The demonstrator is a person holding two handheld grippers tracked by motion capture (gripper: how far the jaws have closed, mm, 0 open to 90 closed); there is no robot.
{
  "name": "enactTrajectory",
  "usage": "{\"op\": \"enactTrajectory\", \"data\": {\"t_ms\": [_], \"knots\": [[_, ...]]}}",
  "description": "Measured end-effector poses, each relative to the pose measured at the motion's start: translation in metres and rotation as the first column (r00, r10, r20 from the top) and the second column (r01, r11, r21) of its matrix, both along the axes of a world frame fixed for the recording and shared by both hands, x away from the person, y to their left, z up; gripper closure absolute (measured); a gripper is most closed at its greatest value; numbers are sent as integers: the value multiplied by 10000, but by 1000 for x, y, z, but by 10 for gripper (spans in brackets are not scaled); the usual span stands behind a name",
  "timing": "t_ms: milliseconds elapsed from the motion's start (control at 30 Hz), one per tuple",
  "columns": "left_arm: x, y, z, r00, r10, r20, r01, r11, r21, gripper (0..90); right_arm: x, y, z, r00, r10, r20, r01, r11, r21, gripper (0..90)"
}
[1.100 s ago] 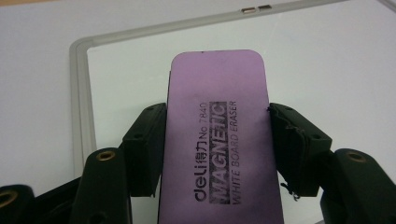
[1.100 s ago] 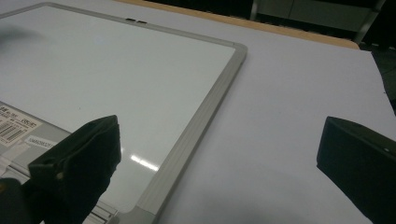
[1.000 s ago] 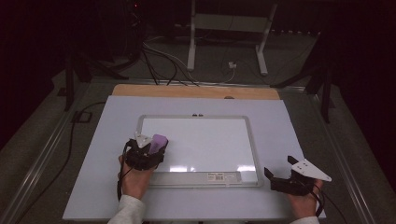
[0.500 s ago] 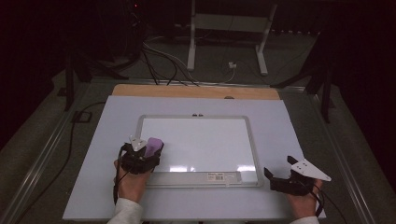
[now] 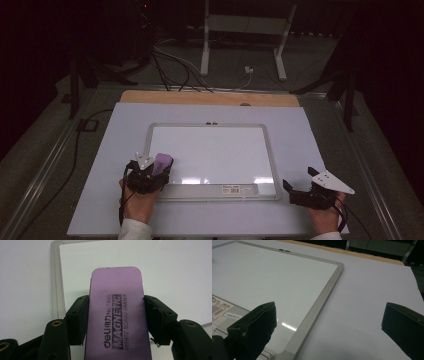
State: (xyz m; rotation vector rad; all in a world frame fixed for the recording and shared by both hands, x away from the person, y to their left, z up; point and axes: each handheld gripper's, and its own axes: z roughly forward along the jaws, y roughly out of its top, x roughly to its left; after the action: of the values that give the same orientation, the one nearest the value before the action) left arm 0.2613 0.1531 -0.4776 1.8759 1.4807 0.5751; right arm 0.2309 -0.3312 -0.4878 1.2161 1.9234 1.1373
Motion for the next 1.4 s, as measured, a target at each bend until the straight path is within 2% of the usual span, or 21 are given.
{"op": "enactTrajectory", "data": {"t_ms": [267,367,433,500,567,600,667,767,800,833,900,967,1033,1100,1167,1233,1333,1400], "knots": [[-3,-1,-12,9985,-74,-544,83,9998,169,413,0,1,0,10000,24,2,-24,10000,0,0],[-3,-2,-15,9965,-251,-803,271,9994,237,403,0,1,0,10000,22,-38,-22,10000,11,0],[-4,-4,-15,9983,-55,-573,88,9983,577,313,0,1,0,10000,25,-33,-25,10000,1,0],[-6,-6,-9,9999,-48,-124,58,9967,808,234,0,1,0,10000,18,-25,-18,10000,19,0],[-9,-9,-3,9984,-442,362,403,9939,1025,221,-1,1,0,10000,30,-25,-30,10000,-5,0],[-9,-11,-1,9962,-750,437,698,9915,1102,241,-1,1,0,10000,36,-16,-36,10000,-9,0],[-9,-16,-1,9932,-1092,392,1037,9870,1228,305,0,1,0,10000,27,-23,-27,10000,-8,0],[-8,-18,-6,9916,-1283,136,1257,9844,1233,324,0,2,0,10000,42,-28,-42,10000,-28,0],[-7,-18,-8,9920,-1261,-20,1252,9825,1377,338,0,2,0,10000,44,-19,-44,10000,-25,0],[-6,-17,-10,9936,-1125,-137,1133,9828,1458,340,0,2,0,10000,36,-12,-36,10000,-26,0],[-2,-13,-12,9951,-893,-425,942,9865,1341,313,0,1,0,10000,29,-15,-29,10000,-10,0],[-1,-9,-14,9958,-742,-541,805,9890,1244,297,0,1,0,10000,32,-26,-32,10000,-9,0],[1,-3,-15,9963,-554,-660,616,9935,962,300,0,1,0,10000,38,-27,-38,10000,-9,0],[0,3,-15,9982,-206,-571,251,9966,785,348,0,1,0,10000,38,-18,-38,10000,-7,0],[-1,8,-14,9991,175,-384,-156,9986,515,441,0,1,0,10000,38,-16,-38,10000,-2,0],[-2,13,-12,9974,671,-281,-665,9976,203,525,0,1,0,10000,41,-23,-41,10000,-11,0],[-3,14,-13,9906,1360,-146,-1362,9906,-149,590,0,1,0,10000,68,-27,-68,10000,-44,0],[-4,10,-14,9862,1652,46,-1653,9862,73,603,1,2,-1,10000,67,-41,-67,10000,-52,0]]}}
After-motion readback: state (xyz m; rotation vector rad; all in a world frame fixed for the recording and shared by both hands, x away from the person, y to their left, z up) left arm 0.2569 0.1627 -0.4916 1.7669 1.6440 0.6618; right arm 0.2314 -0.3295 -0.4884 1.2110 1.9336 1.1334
